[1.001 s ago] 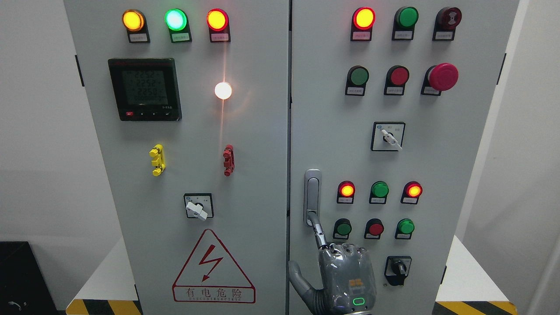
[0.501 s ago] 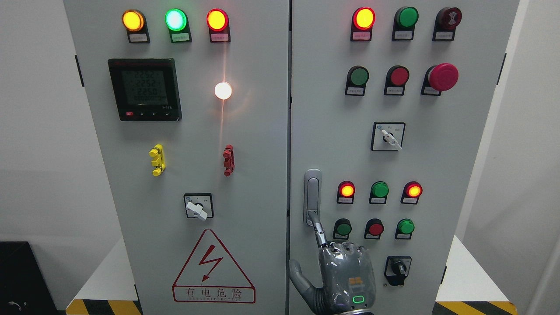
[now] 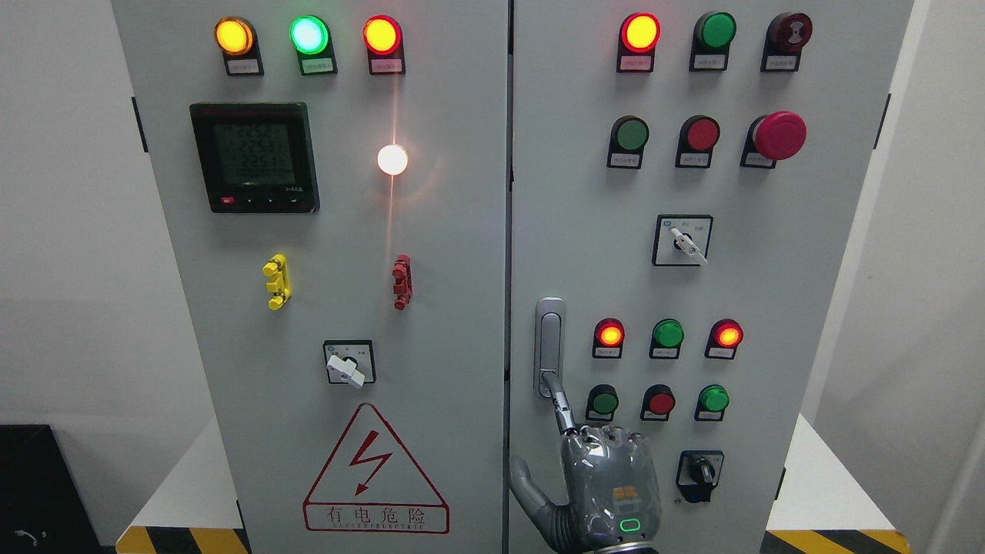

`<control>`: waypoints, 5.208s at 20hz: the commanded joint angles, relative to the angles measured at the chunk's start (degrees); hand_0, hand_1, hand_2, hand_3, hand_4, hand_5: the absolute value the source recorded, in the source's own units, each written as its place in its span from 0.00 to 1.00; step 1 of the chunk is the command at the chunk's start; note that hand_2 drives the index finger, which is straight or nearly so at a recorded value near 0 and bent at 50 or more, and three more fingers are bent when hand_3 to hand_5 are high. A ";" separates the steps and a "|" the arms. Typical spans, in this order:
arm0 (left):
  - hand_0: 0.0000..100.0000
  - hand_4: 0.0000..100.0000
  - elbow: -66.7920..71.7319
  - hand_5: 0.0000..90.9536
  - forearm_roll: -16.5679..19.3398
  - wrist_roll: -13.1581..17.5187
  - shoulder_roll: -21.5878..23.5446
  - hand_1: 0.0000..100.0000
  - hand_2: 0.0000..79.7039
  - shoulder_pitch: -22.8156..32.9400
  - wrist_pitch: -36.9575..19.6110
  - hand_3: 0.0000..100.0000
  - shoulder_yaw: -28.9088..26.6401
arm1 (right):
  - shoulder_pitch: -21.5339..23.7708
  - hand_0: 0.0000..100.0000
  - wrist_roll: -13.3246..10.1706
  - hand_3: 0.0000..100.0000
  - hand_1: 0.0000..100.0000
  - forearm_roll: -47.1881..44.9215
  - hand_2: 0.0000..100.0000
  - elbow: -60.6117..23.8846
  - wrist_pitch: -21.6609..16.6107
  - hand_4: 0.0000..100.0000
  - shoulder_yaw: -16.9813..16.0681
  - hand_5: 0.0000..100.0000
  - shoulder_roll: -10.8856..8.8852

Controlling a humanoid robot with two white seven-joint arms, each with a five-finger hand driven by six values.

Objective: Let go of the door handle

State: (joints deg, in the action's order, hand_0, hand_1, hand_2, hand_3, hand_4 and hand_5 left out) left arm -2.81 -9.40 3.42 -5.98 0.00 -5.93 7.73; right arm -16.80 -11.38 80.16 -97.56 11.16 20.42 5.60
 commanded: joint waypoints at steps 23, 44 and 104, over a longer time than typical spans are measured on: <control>0.12 0.00 0.00 0.00 -0.01 0.01 0.00 0.56 0.00 0.53 0.04 0.00 0.00 | -0.25 0.36 0.30 1.00 0.32 0.00 0.00 1.06 0.53 1.00 -0.11 1.00 0.02; 0.12 0.00 0.00 0.00 -0.01 0.01 0.00 0.56 0.00 0.53 -0.05 0.00 0.00 | 0.10 0.36 0.48 1.00 0.32 0.00 0.00 2.11 0.62 1.00 -0.11 1.00 0.02; 0.12 0.00 0.00 0.00 -0.01 0.01 0.00 0.56 0.00 0.44 0.04 0.00 0.00 | 0.98 0.37 0.48 1.00 0.32 0.00 0.02 2.99 0.62 1.00 0.06 1.00 -0.06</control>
State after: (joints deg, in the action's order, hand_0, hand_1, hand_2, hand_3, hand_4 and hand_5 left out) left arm -2.81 -9.40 3.41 -5.96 0.00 -5.93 7.73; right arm -15.86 -10.88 80.15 -94.97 11.67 20.53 5.61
